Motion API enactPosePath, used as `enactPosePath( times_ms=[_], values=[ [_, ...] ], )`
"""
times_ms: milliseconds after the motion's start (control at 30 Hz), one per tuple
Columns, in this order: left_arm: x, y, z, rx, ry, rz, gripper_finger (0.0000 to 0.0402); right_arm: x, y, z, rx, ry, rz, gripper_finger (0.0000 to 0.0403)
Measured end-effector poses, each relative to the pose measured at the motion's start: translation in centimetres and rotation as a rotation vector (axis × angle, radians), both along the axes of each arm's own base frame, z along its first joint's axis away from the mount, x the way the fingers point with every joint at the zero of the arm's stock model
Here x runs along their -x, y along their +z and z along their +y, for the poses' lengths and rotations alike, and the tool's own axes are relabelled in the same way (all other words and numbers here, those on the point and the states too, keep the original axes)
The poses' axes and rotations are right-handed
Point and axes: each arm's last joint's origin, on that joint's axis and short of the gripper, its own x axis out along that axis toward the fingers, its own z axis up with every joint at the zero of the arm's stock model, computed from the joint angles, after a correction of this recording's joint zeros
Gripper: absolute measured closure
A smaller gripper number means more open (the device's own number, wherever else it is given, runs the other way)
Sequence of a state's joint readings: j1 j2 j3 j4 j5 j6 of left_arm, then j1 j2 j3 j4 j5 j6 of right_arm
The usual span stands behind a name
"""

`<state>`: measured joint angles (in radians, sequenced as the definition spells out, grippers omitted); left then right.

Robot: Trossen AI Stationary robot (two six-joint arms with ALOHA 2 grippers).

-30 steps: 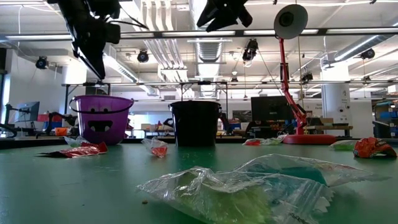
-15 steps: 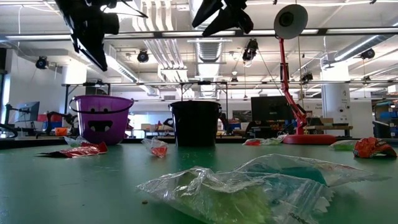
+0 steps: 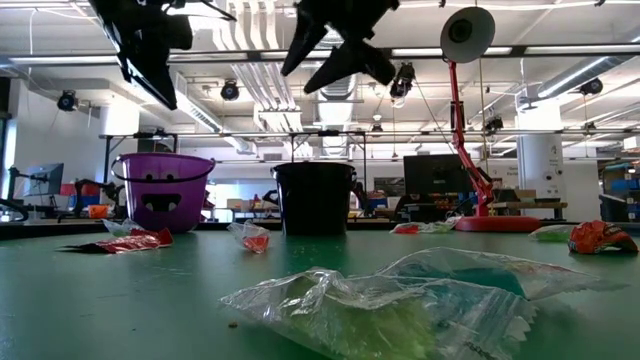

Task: Sort candy
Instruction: Put the bottom red gummy into the black bucket

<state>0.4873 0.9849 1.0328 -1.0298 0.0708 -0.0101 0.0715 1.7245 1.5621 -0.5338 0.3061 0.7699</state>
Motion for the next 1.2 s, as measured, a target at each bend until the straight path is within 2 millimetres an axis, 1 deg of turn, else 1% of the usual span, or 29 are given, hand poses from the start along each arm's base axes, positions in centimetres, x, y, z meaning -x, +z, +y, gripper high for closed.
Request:
enactPosePath(
  times_ms=[200,267,400,500,700,867,933,1033,1200],
  values=[
    [0.1,0.0,0.0,-0.021,-0.037,0.013,0.0319,-2.8,-2.0,0.6,-0.094,-0.085,0.004,0.0229],
    [0.0,0.0,0.0,-0.027,-0.047,0.016,0.0319,-3.7,-2.3,0.8,-0.129,-0.105,-0.011,0.0229],
    [0.1,-0.1,-0.1,-0.045,-0.083,0.031,0.0319,-5.7,-3.2,1.6,-0.187,-0.098,-0.005,0.0229],
    [0.3,-0.1,-0.2,-0.056,-0.114,0.052,0.0319,-6.8,-4.3,2.3,-0.198,-0.103,0.045,0.0229],
    [0.7,0.0,-0.4,-0.068,-0.136,0.06,0.0319,-7.6,-6.2,3.7,-0.201,-0.159,0.256,0.0229],
    [0.9,0.2,-0.5,-0.085,-0.155,0.055,0.0319,-9.2,-7.8,4.4,-0.23,-0.147,0.281,0.0229],
    [1.0,0.2,-0.5,-0.086,-0.155,0.053,0.0319,-9.5,-8.6,4.6,-0.247,-0.152,0.314,0.0229],
    [1.0,0.2,-0.5,-0.088,-0.155,0.05,0.0319,-9.5,-9.8,4.8,-0.232,-0.168,0.399,0.0229],
    [1.0,0.2,-0.5,-0.088,-0.155,0.051,0.0319,-9.5,-10.5,5.2,-0.227,-0.192,0.486,0.0229]
  ],
)
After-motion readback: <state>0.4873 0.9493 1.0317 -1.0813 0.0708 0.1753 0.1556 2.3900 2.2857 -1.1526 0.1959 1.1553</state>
